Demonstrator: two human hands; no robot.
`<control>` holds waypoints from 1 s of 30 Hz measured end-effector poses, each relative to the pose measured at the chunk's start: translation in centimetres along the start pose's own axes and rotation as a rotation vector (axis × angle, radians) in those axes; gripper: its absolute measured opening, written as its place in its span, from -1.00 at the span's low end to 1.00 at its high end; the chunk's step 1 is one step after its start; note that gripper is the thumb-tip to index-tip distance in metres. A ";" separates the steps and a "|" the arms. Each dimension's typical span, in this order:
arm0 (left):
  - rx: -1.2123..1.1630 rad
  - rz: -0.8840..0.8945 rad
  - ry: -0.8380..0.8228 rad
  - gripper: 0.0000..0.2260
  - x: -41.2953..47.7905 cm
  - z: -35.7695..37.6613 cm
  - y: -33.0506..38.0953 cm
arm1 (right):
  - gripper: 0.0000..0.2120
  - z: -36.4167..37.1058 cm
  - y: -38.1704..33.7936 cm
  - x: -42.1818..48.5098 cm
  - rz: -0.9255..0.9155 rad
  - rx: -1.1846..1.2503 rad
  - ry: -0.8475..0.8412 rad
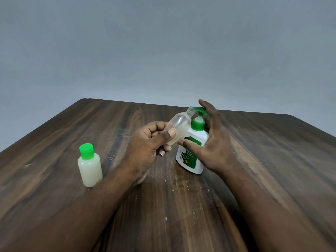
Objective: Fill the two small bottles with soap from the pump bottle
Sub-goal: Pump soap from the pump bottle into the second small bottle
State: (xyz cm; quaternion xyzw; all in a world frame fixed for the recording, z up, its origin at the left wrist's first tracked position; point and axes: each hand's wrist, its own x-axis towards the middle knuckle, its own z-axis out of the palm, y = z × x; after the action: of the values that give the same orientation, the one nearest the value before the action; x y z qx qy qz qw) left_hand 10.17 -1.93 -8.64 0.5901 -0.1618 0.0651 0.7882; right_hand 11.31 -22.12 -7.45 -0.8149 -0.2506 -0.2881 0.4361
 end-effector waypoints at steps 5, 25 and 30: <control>-0.002 0.004 -0.015 -0.59 -0.1 -0.2 -0.1 | 0.05 -0.3 0.0 -0.1 0.038 0.016 -0.020; -0.043 -0.017 -0.106 -0.59 -1.0 0.7 0.4 | -0.23 0.4 -0.1 0.1 0.036 0.006 0.070; -0.083 -0.030 -0.119 -0.58 -1.1 0.8 0.4 | -0.08 0.3 0.1 0.1 0.012 -0.043 0.046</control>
State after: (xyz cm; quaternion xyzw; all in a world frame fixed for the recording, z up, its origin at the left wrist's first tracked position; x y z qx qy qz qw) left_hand 8.83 -2.46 -8.42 0.5621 -0.2019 0.0116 0.8019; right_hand 11.51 -21.91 -7.50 -0.8188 -0.2296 -0.3094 0.4256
